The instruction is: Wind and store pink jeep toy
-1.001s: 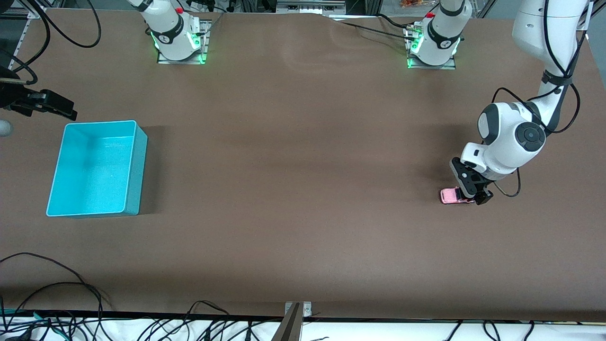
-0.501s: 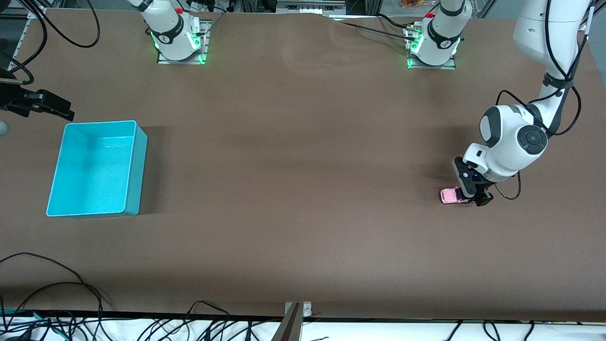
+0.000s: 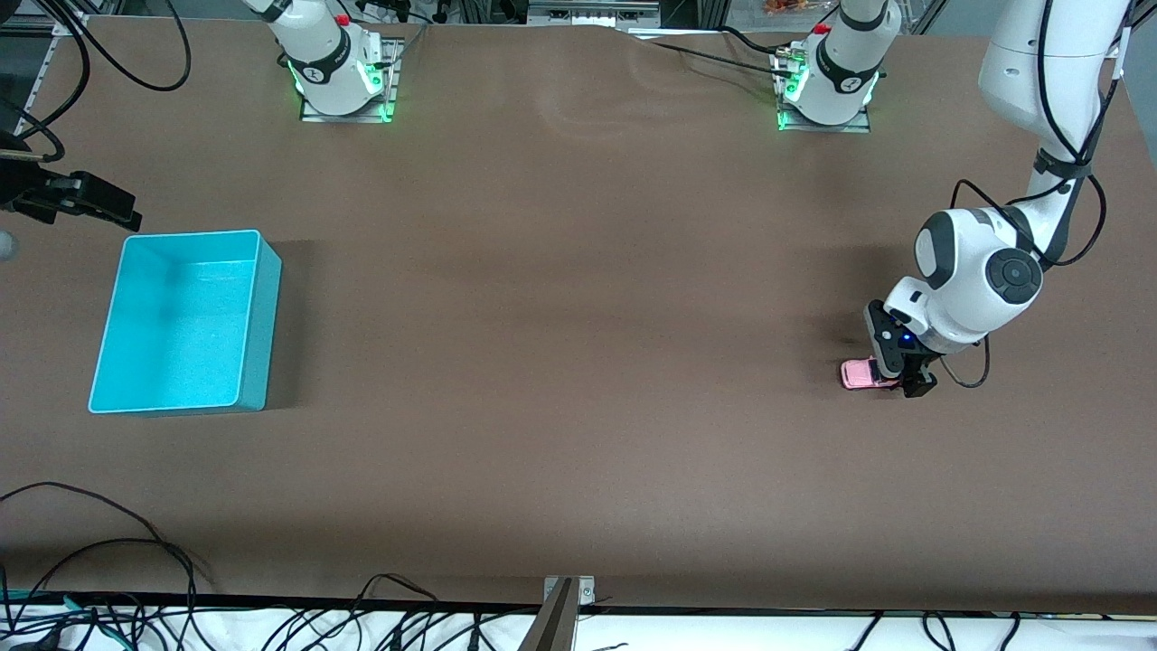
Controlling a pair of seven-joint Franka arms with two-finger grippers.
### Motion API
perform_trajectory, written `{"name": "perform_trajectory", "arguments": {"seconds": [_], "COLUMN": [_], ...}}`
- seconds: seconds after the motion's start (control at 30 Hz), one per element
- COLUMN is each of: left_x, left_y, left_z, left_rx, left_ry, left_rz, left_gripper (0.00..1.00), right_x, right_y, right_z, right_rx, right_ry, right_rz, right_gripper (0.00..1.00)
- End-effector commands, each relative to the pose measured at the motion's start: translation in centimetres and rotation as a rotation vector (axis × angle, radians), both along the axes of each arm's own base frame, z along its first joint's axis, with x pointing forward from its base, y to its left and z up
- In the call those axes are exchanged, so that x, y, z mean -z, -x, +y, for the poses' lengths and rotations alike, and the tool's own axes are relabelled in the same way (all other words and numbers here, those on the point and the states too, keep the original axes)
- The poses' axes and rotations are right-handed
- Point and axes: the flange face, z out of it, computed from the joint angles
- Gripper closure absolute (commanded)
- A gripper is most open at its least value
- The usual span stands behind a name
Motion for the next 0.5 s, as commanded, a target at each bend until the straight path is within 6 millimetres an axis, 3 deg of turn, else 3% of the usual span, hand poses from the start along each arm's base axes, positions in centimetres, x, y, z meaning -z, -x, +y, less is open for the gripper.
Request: {"name": "perform_trajectory", "arguments": {"seconds": [0.0,0.13,0.2,0.27,0.47], "left_x": [0.54,0.72,0.72,0.63,0.47], "left_y": [-0.87,-0.83,-0.83,-0.85,-0.89], "left_z": [0.29,0.21,0.20,0.11,-0.08], "left_rx": [0.030,0.041,0.043,0.044,0.049], "left_ry": [0.026,0.027,0.026,0.026,0.027], "left_rz": [-0.005,-0.002,-0.002,-0.004,-0.005], "left_gripper": [0.00,0.04,0.17,0.38,0.86], "right_x": [-0.29,-0.22,-0.30,-0.30,-0.31], "right_y": [0.06,0.06,0.04,0.04,0.03], "right_z": [-0.20,-0.20,-0.20,-0.20,-0.36], "right_rx": [-0.010,-0.007,-0.005,-0.005,-0.005], "right_ry": [0.018,0.018,0.018,0.018,0.016], "right_rz": [-0.008,-0.007,-0.010,-0.010,-0.011], "right_gripper": [0.00,0.00,0.00,0.00,0.00]}}
